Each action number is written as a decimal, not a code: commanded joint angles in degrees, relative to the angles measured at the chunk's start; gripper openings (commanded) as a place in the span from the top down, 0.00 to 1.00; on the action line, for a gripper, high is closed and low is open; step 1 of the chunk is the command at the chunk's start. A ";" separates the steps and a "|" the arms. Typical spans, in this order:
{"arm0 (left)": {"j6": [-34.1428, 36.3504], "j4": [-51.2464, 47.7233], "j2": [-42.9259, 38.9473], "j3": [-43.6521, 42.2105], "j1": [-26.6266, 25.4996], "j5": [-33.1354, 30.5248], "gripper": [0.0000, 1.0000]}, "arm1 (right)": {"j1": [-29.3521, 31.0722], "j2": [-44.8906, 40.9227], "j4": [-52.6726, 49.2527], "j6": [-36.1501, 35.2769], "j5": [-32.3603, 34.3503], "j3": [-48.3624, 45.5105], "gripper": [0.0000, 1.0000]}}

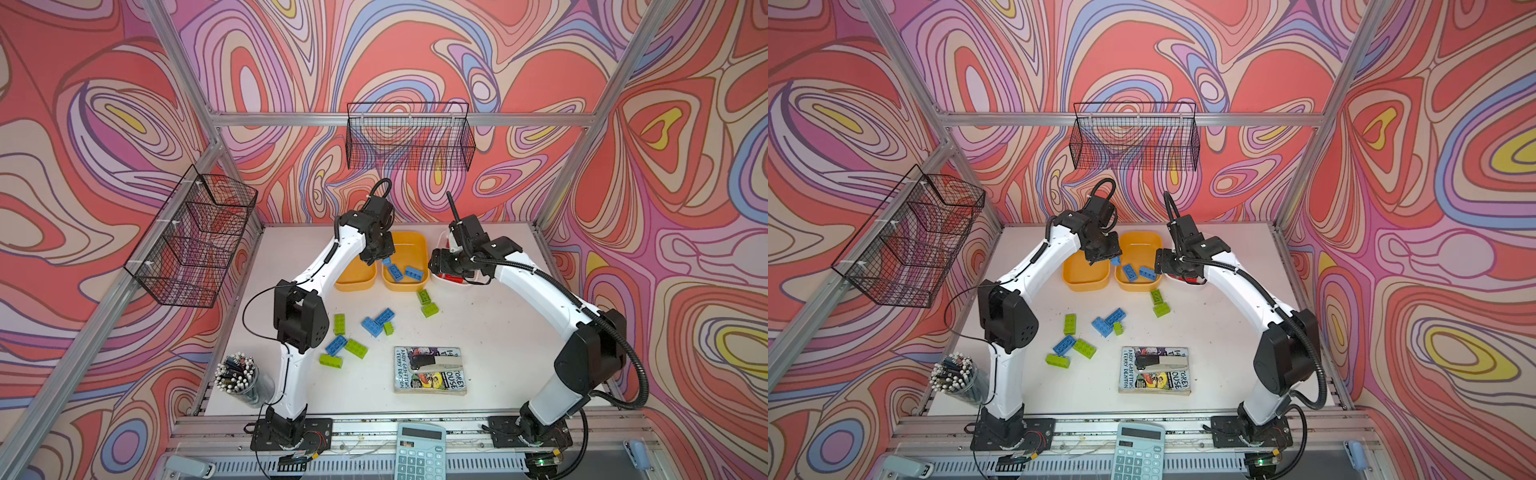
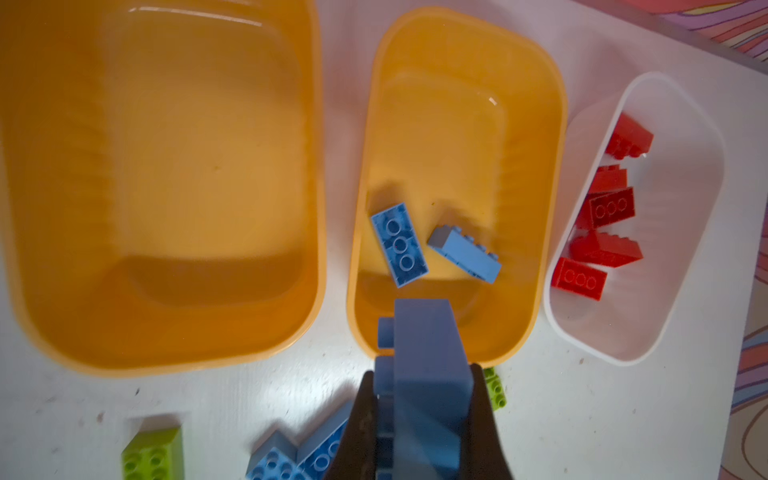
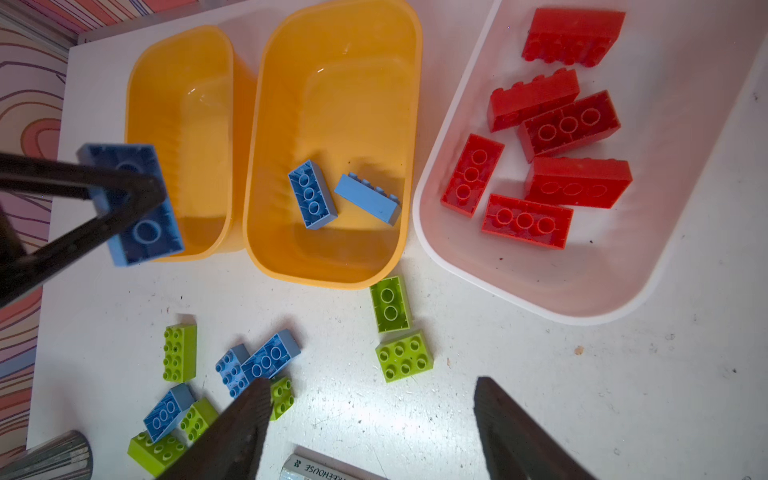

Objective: Sort the legos into containers by color
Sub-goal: 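Carry the blue brick over the yellow bin and release it, then lower the left gripper and grasp a lime-green brick on the table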

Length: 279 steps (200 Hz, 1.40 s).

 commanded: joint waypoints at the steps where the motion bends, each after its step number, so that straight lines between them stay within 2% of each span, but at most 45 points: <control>1: 0.25 -4.85 7.64 7.80 -0.37 2.22 0.97 | -0.64 -0.50 0.10 -0.19 0.70 0.75 0.19; 25: -0.35 -3.86 12.85 14.20 -0.25 3.85 0.91 | -1.10 -1.19 -0.10 -0.01 1.27 0.50 0.18; 51: -1.73 -1.55 14.55 14.92 0.42 6.63 0.56 | -1.52 -2.26 -0.24 -0.38 1.94 0.41 0.18; 71: -1.73 -0.53 13.49 14.93 0.66 7.08 0.47 | -2.00 -2.66 -0.66 -1.04 1.72 0.94 0.19; 96: -1.19 -0.61 9.82 13.89 0.66 5.23 0.46 | -2.15 -1.48 -2.67 -2.73 0.19 3.02 0.18; 116: -1.18 -0.30 3.36 6.89 0.65 3.16 0.46 | -2.14 0.50 -5.15 -4.24 -0.67 5.90 0.18; 125: -1.64 0.67 -0.88 1.30 0.61 2.05 0.47 | -2.19 1.08 -5.76 -4.64 -1.02 6.95 0.18; 165: -6.07 6.77 -24.24 -33.10 0.61 -3.41 0.46 | -2.14 1.14 -4.57 -4.17 -3.96 6.38 0.18; 202: -10.63 6.29 -38.96 -54.41 0.65 -6.49 0.47 | -2.15 -0.63 -3.25 -3.68 -5.32 2.27 0.18; 234: -9.96 6.85 -41.90 -62.58 0.90 -9.07 0.48 | -2.13 -1.63 -2.49 -3.38 -6.11 0.04 0.18; 279: -5.64 9.31 -35.22 -62.21 3.39 -10.37 0.50 | -2.07 -3.09 -1.56 -1.94 -6.06 -1.67 0.18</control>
